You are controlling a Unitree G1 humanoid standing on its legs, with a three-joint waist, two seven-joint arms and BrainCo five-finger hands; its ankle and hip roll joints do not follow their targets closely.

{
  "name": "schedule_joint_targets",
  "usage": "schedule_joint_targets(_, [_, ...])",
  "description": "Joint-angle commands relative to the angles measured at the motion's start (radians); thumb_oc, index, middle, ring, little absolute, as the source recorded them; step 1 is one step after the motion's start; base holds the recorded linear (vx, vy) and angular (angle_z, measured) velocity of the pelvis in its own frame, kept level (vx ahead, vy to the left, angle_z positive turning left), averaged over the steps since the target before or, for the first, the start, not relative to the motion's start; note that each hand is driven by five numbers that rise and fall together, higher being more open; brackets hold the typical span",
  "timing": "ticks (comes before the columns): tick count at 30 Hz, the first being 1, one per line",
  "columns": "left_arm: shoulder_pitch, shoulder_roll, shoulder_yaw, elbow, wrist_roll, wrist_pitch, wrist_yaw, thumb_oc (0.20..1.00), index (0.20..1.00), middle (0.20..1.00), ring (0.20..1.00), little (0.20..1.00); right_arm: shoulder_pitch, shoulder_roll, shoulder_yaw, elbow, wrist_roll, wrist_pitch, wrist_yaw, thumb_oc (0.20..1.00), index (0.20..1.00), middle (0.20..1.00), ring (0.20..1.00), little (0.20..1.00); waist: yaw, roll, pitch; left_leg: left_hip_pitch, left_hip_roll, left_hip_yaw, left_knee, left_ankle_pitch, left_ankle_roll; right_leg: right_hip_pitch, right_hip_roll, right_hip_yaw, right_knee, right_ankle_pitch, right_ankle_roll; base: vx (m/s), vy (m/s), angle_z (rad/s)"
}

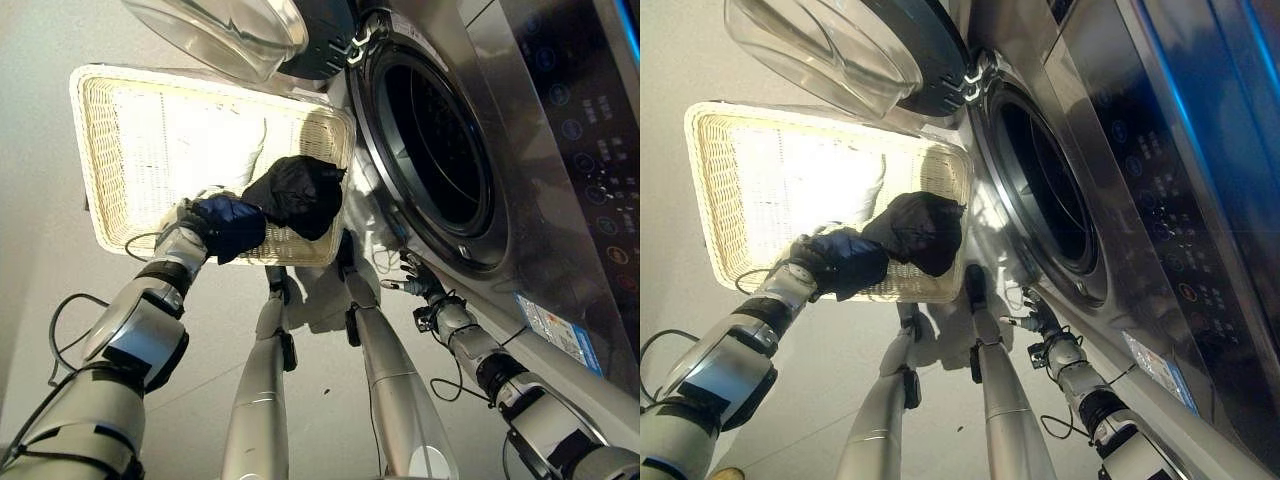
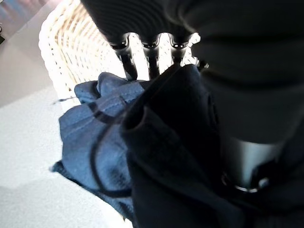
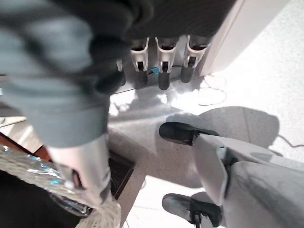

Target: Put the clothes into the washing machine.

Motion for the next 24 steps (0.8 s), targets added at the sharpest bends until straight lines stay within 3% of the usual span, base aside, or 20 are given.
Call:
schedule_joint_targets(1, [0.093,-0.076,0.038,0.083,-0.083,0.038,-0.105,1.0,1.0,1.0,1.0,1.0,0.027,-0.036,0.025,-0.055,0.003,0.022,-0.007,1.0,1.0,1.0,1.0,1.0,-0.025,0.019,-0.005,-0.085,-0.026,0.019,0.122,-0.032,-0.019,-0.013,-0.008,-0.058,-0.019,0.014,0.087,0.0,0.0,0.0])
schedule_joint_targets(4, [0.09,-0.072,0.032,0.059,-0.096,0.005,-0.09,1.0,1.0,1.0,1.0,1.0,0.031,-0.039,0.026,-0.06,0.003,0.026,-0.008,1.0,1.0,1.0,1.0,1.0,-0.026,0.019,-0.005,-0.091,-0.025,0.02,0.123,-0.032,-0.018,-0.017,-0.008,-0.056,-0.02,0.014,0.087,0.0,0.0,0.0])
schedule_joint_targets(6, [0.077,-0.07,0.032,0.014,-0.133,-0.086,-0.072,1.0,1.0,1.0,1.0,1.0,0.031,-0.036,0.033,-0.056,0.004,0.028,-0.015,1.0,1.0,1.0,1.0,1.0,-0.023,0.016,-0.005,-0.093,-0.022,0.018,0.116,-0.029,-0.018,-0.02,-0.007,-0.054,-0.023,0.015,0.087,0.0,0.0,0.0])
schedule_joint_targets(8, [0.075,-0.069,0.03,0.003,-0.173,-0.116,-0.079,1.0,1.0,1.0,1.0,1.0,0.031,-0.034,0.035,-0.054,0.002,0.028,-0.018,1.0,1.0,1.0,1.0,1.0,-0.022,0.014,-0.005,-0.094,-0.022,0.017,0.115,-0.028,-0.018,-0.021,-0.006,-0.053,-0.024,0.016,0.086,0.0,0.0,0.0])
schedule_joint_targets(9, [0.073,-0.072,0.037,-0.011,-0.19,-0.146,-0.089,0.912,0.912,0.912,0.912,0.912,0.031,-0.033,0.035,-0.051,0.002,0.026,-0.019,1.0,1.0,1.0,1.0,1.0,-0.022,0.013,-0.005,-0.095,-0.022,0.017,0.114,-0.028,-0.017,-0.022,-0.005,-0.053,-0.024,0.017,0.086,0.0,0.0,0.0])
schedule_joint_targets(10, [0.071,-0.078,0.039,-0.043,-0.228,-0.197,-0.113,0.573,0.573,0.573,0.573,0.573,0.033,-0.029,0.036,-0.055,0.001,0.029,-0.026,1.0,1.0,1.0,1.0,1.0,-0.022,0.012,-0.005,-0.095,-0.022,0.017,0.112,-0.028,-0.017,-0.023,-0.004,-0.051,-0.025,0.018,0.086,0.0,-0.031,0.01])
schedule_joint_targets(11, [0.068,-0.08,0.042,-0.087,-0.263,-0.211,-0.129,0.209,0.209,0.209,0.209,0.209,0.04,-0.028,0.035,-0.059,0.001,0.026,-0.029,1.0,1.0,1.0,1.0,1.0,-0.02,0.011,-0.005,-0.095,-0.022,0.016,0.109,-0.027,-0.016,-0.023,-0.001,-0.051,-0.024,0.018,0.086,0.0,0.0,0.0])
schedule_joint_targets(12, [0.068,-0.08,0.042,-0.087,-0.263,-0.211,-0.129,0.209,0.209,0.209,0.209,0.209,0.04,-0.028,0.035,-0.059,0.001,0.026,-0.029,1.0,1.0,1.0,1.0,1.0,-0.02,0.011,-0.005,-0.095,-0.022,0.016,0.109,-0.027,-0.016,-0.023,-0.001,-0.051,-0.024,0.018,0.086,0.0,-0.052,0.03])
schedule_joint_targets(14, [0.067,-0.08,0.033,-0.196,-0.31,-0.282,-0.169,0.2,0.2,0.2,0.2,0.2,0.051,-0.025,0.025,-0.063,0.002,0.012,-0.032,1.0,1.0,1.0,1.0,1.0,-0.016,0.01,-0.005,-0.092,-0.025,0.012,0.1,-0.025,-0.014,-0.02,0.003,-0.05,-0.027,0.022,0.087,-0.01,-0.058,0.06])
schedule_joint_targets(16, [0.066,-0.079,0.029,-0.229,-0.321,-0.289,-0.165,0.2,0.2,0.2,0.2,0.2,0.054,-0.023,0.022,-0.062,0.004,0.003,-0.031,1.0,1.0,1.0,1.0,1.0,-0.013,0.009,-0.005,-0.089,-0.026,0.009,0.097,-0.026,-0.012,-0.018,0.005,-0.05,-0.028,0.023,0.087,-0.01,-0.04,0.06])
schedule_joint_targets(24, [0.065,-0.042,0.006,-0.347,-0.192,-0.3,0.0,0.2,0.2,0.2,0.2,0.2,0.068,-0.014,0.004,-0.08,0.041,-0.063,-0.038,1.0,1.0,1.0,1.0,1.0,0.006,0.013,-0.005,-0.06,-0.035,-0.018,0.096,-0.034,-0.007,0.015,0.0,-0.058,-0.028,0.02,0.088,-0.02,-0.043,0.11])
